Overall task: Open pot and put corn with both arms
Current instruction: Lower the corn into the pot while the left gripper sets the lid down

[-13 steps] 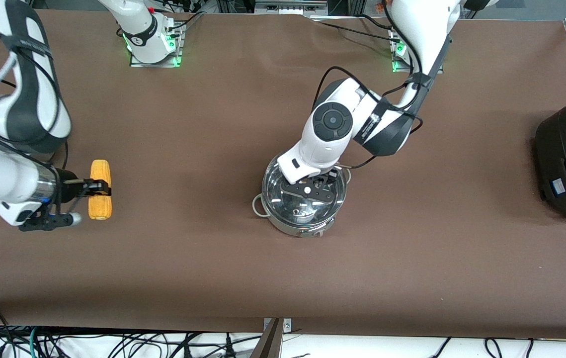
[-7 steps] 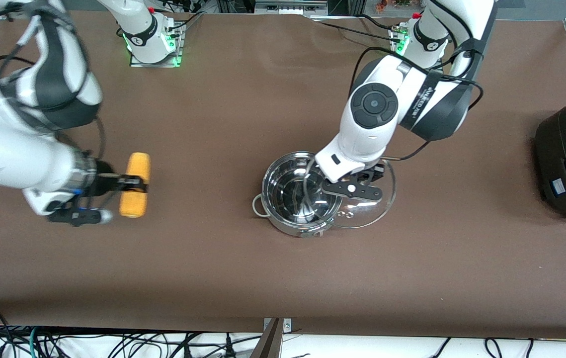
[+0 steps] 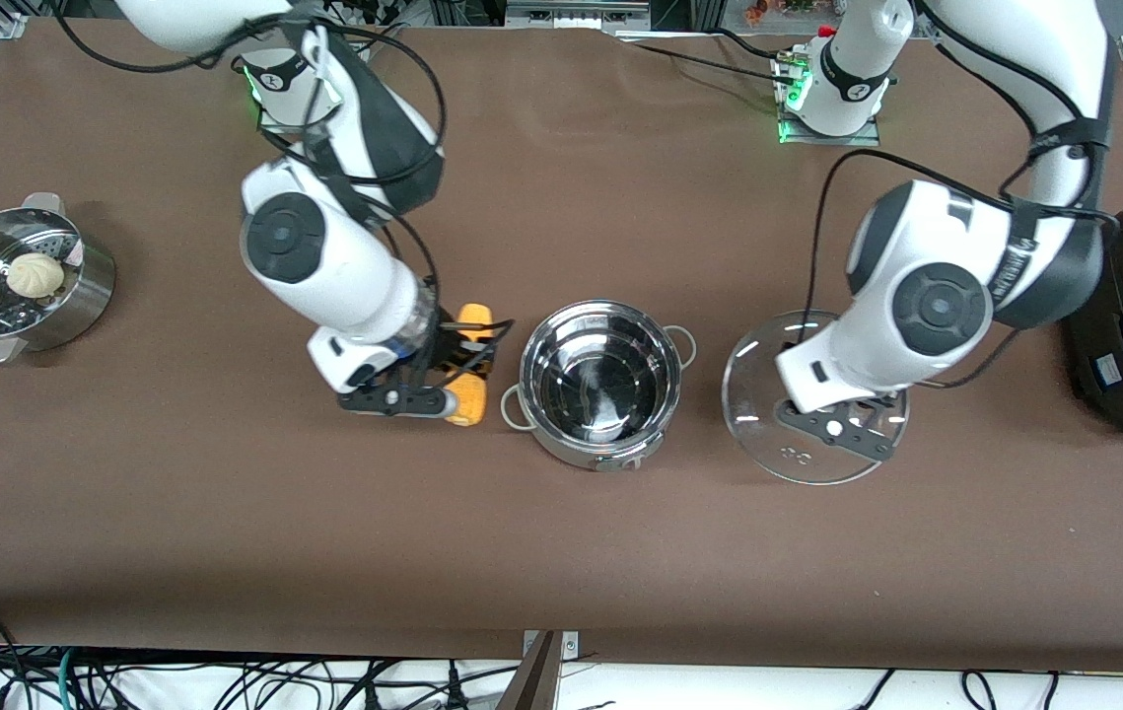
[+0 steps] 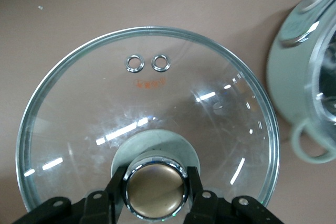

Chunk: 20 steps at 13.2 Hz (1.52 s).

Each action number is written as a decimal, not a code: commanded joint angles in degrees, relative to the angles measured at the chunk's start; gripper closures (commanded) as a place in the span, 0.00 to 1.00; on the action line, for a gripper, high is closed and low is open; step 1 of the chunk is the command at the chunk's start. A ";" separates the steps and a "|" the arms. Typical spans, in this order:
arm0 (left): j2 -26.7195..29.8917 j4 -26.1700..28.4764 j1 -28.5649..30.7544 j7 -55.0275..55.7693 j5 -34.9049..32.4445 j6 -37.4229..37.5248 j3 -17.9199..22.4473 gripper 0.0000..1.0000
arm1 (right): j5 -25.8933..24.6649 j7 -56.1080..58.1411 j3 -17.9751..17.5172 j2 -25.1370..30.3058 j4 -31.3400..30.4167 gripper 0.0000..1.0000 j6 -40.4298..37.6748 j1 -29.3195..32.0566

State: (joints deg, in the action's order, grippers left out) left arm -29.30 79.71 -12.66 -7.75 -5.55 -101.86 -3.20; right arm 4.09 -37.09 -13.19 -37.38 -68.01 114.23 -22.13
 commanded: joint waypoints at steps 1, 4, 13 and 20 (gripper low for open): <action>7.75 14.99 2.81 -5.08 0.01 -9.46 -1.11 0.87 | -0.75 -5.09 0.35 -5.59 5.60 1.00 4.49 -4.22; 10.23 27.05 5.18 -7.62 1.51 -19.40 -1.11 0.86 | -0.93 -6.33 2.01 -8.76 6.05 1.00 9.25 -8.88; 4.00 35.08 8.70 -11.77 3.44 -30.77 -1.19 0.84 | -0.93 -6.86 7.12 -15.71 8.60 0.83 14.01 -15.57; 7.67 33.15 8.44 -10.54 6.51 -26.30 -1.99 0.00 | -6.12 -8.27 7.12 -14.22 8.51 0.00 9.71 -15.92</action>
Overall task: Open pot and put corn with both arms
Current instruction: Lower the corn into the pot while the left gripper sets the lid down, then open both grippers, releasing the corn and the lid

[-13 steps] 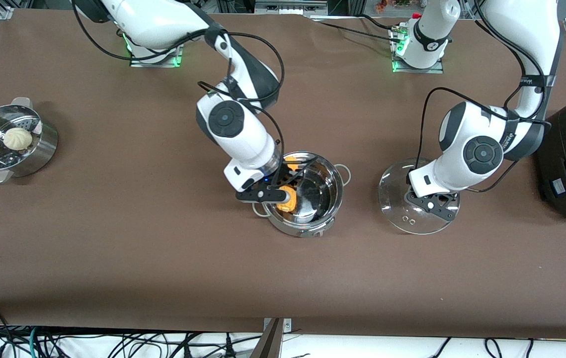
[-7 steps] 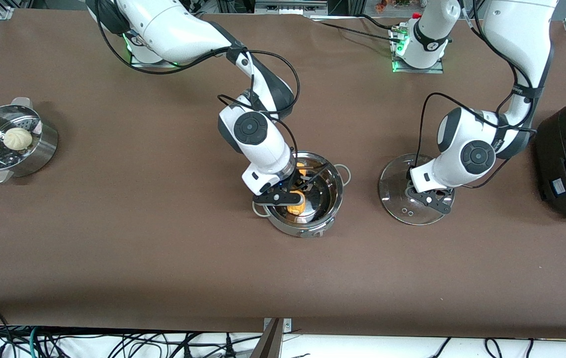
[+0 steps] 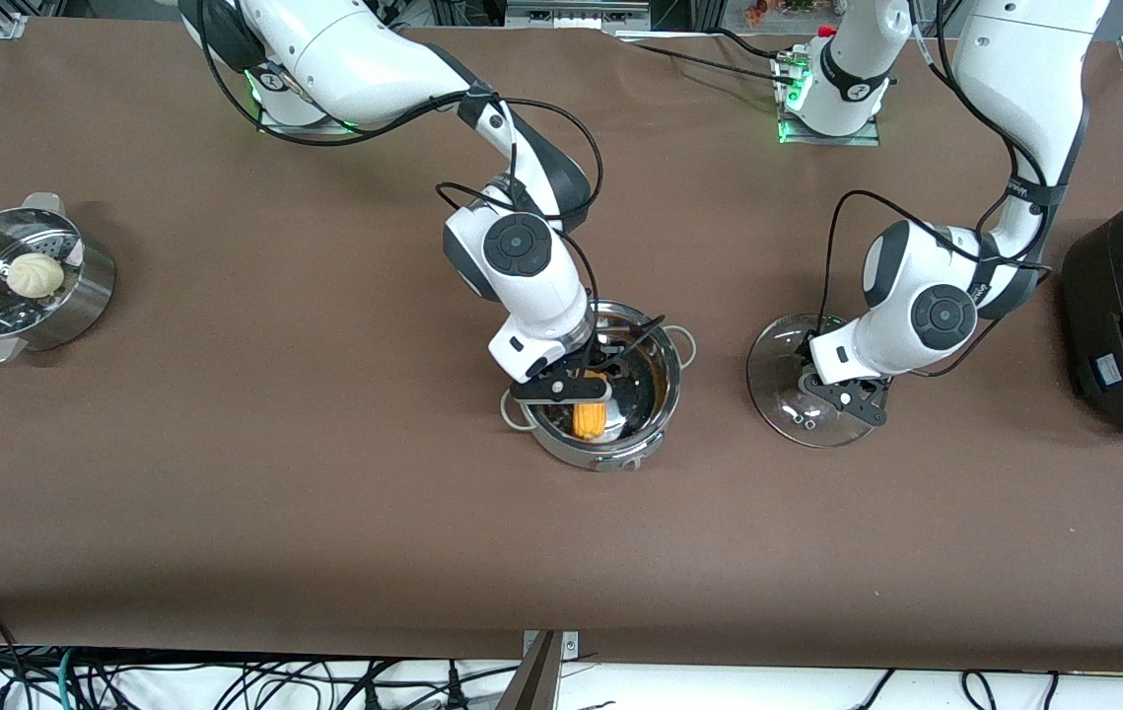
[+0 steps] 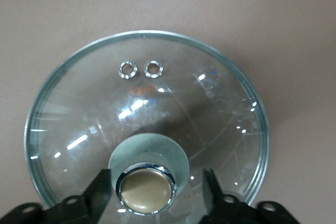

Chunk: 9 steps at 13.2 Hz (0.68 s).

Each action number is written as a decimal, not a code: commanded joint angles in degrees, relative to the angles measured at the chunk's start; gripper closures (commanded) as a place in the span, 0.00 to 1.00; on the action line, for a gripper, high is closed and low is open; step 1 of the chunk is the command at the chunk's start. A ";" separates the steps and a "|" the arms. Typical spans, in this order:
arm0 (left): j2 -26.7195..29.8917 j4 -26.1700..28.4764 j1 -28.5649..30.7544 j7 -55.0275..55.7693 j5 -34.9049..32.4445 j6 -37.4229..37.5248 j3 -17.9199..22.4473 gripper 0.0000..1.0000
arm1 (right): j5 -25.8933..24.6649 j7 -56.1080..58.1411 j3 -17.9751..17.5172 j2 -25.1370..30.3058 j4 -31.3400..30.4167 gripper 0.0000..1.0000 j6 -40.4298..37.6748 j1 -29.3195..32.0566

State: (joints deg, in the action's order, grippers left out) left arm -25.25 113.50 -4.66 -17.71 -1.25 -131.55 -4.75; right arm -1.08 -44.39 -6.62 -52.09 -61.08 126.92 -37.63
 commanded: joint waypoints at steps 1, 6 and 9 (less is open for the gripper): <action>5.98 -1.69 0.70 -0.48 4.30 6.27 -0.43 0.00 | -1.03 -0.88 0.73 1.11 1.66 0.00 -4.56 -0.34; 9.70 -19.24 0.70 8.19 7.40 29.98 -0.17 0.00 | 0.11 14.72 5.74 11.46 1.40 0.00 -20.45 8.15; 12.66 -24.03 -1.05 13.74 6.44 35.83 0.53 0.00 | 4.76 23.18 5.65 17.27 1.40 0.00 -28.37 19.32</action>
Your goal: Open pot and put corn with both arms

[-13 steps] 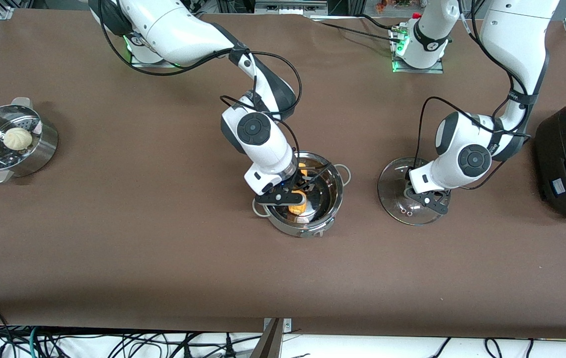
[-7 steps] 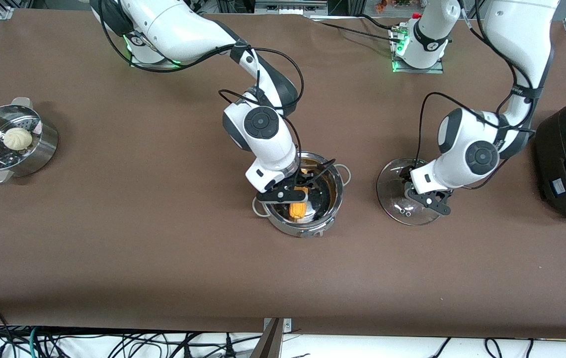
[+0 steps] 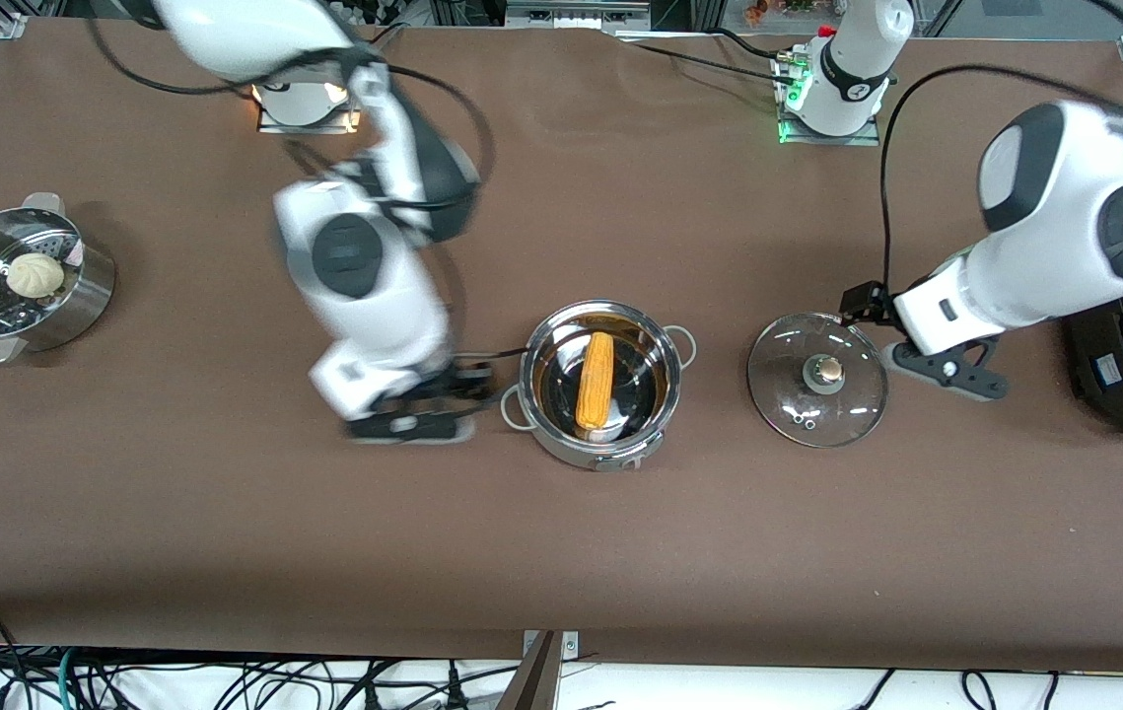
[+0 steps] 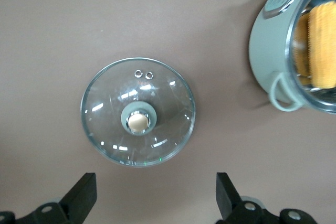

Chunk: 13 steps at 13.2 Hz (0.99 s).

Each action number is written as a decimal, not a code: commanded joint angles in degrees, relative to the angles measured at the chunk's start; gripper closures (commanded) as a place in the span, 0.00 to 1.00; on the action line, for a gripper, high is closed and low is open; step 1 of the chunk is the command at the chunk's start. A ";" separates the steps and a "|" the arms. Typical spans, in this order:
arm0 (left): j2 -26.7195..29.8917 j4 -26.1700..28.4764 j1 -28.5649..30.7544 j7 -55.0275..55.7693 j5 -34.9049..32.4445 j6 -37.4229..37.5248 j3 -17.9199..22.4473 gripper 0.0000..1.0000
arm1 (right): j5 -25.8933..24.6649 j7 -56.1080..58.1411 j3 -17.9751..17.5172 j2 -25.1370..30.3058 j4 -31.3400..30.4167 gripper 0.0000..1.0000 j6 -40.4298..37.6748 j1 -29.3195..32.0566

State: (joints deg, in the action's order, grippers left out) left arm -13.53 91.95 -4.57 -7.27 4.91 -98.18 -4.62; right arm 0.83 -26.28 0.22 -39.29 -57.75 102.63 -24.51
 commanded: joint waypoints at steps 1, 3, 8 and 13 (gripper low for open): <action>2.62 -2.39 -1.23 6.62 -1.03 2.47 0.32 0.00 | 2.77 7.45 -1.10 5.53 -1.92 0.00 -6.45 8.76; 6.92 -0.30 -1.49 9.29 -3.06 2.73 0.31 0.00 | 2.95 11.14 -0.92 6.68 -1.92 0.00 -10.59 13.41; 18.35 9.81 -1.40 12.11 -4.73 -0.08 0.58 0.00 | 2.51 24.95 -1.10 15.79 -8.56 0.00 -14.39 24.67; 18.63 10.00 -1.58 11.32 -4.03 -0.25 4.71 0.00 | -0.57 25.04 0.22 31.36 -26.07 0.00 -11.85 27.40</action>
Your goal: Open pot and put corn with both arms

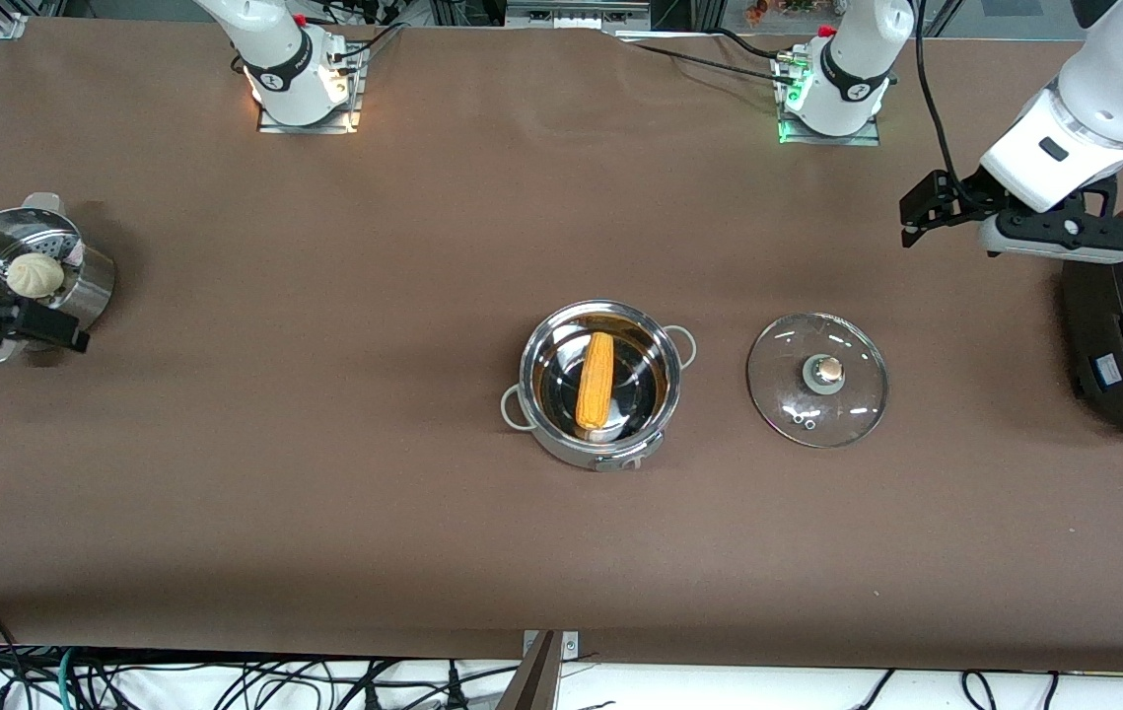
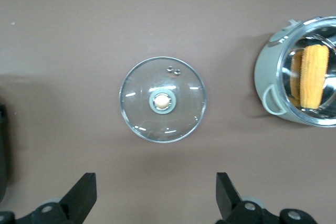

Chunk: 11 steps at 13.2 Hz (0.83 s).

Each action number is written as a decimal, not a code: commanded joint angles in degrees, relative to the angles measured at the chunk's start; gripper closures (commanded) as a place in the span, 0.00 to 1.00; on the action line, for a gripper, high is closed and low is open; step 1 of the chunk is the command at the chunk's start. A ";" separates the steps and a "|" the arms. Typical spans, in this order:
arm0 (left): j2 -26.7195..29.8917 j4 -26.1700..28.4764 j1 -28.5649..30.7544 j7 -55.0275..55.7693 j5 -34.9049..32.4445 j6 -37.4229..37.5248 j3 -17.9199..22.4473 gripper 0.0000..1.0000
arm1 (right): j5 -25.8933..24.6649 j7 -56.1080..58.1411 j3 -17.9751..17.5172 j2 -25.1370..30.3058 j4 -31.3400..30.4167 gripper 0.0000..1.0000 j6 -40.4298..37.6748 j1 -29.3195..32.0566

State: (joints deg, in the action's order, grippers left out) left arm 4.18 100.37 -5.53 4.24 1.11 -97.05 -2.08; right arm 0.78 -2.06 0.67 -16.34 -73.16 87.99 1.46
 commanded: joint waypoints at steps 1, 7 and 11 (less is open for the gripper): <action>0.92 1.49 -0.62 -0.37 -0.32 -1.39 2.17 0.00 | 1.22 0.91 -0.23 10.43 -11.21 0.00 2.98 1.87; -3.47 -5.36 -1.32 0.15 -1.20 4.94 1.91 0.00 | -1.47 0.91 -0.23 14.06 -17.02 0.00 3.07 1.44; -3.47 -5.36 -1.23 0.06 -1.20 4.94 1.82 0.00 | -3.51 1.00 -0.93 11.16 -14.20 0.00 2.45 1.26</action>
State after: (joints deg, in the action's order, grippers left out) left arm 1.63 97.15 -6.48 4.11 1.11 -93.74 -0.19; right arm -1.92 -1.78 0.04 -4.83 -88.35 90.40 2.61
